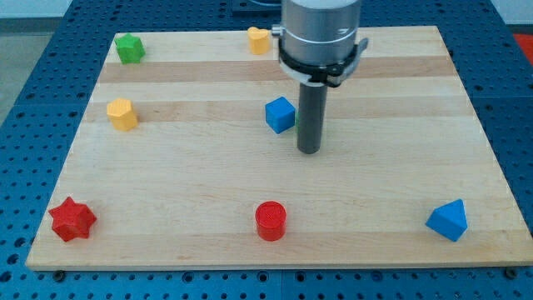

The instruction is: Move the blue triangle to the right of the green circle

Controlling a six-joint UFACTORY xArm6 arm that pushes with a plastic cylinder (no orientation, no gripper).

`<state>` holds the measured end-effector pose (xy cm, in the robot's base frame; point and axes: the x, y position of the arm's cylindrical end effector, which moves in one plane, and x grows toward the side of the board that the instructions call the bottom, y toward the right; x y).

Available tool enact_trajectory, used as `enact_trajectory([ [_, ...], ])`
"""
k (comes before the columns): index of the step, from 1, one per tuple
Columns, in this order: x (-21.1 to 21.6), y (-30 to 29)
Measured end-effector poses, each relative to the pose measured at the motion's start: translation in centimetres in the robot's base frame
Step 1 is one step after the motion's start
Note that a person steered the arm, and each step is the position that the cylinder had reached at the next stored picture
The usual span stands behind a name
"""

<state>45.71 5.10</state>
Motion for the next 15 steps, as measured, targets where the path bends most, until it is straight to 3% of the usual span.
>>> enact_trajectory([
  [3,-1.8,2.0],
  [5,-0.5,19.6],
  [6,4.7,26.8],
  [7,10.5,26.8],
  [9,11.4,15.6],
  [12,15.9,10.9],
  [14,8.1,7.1],
  [15,7.7,7.1],
])
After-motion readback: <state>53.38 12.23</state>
